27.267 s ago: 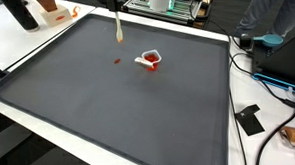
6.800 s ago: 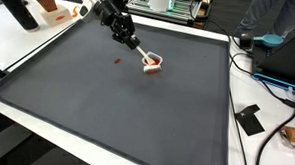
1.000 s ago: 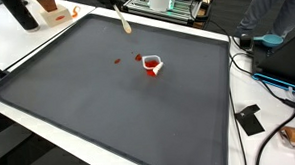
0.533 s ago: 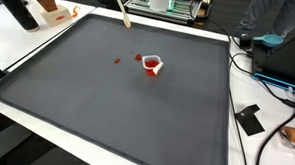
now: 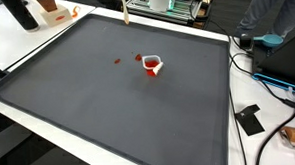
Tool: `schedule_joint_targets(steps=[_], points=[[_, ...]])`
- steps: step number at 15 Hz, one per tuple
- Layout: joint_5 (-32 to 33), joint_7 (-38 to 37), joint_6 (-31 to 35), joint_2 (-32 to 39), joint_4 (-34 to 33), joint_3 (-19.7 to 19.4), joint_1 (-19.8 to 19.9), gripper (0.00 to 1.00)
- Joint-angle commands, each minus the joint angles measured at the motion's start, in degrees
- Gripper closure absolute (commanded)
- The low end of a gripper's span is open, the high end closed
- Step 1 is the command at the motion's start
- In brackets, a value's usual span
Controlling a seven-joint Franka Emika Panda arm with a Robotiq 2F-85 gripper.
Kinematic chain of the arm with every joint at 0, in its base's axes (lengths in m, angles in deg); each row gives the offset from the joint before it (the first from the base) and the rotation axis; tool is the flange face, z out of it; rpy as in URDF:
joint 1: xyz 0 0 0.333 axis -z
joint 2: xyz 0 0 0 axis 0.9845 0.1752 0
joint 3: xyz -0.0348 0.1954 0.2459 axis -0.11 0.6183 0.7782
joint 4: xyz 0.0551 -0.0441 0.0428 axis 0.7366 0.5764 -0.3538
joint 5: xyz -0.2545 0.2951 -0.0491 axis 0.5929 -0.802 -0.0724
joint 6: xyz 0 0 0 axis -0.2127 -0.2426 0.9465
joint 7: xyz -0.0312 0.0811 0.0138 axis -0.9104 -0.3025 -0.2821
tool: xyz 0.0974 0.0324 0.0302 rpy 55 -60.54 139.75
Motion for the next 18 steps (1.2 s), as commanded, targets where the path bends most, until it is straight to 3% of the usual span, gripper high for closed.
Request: schedule_joint_targets(steps=[1,5,6,14,18], points=[[0.3,-0.3,-0.4,0.0,-0.3,-0.1,-0.6,0.87],[0.5,-0.5,-0.4,0.1,-0.4,0.1,-0.7,0.87],[0.5,-0.5,-0.4,0.1,-0.4,0.1,-0.7,0.97],[31.8,-28.3,-2.5,3.9,-1.8,6.7,-5.1,0.97],[43.5,-42.8,-6.4,8.6,-3.2,8.5,-8.5,0.97]])
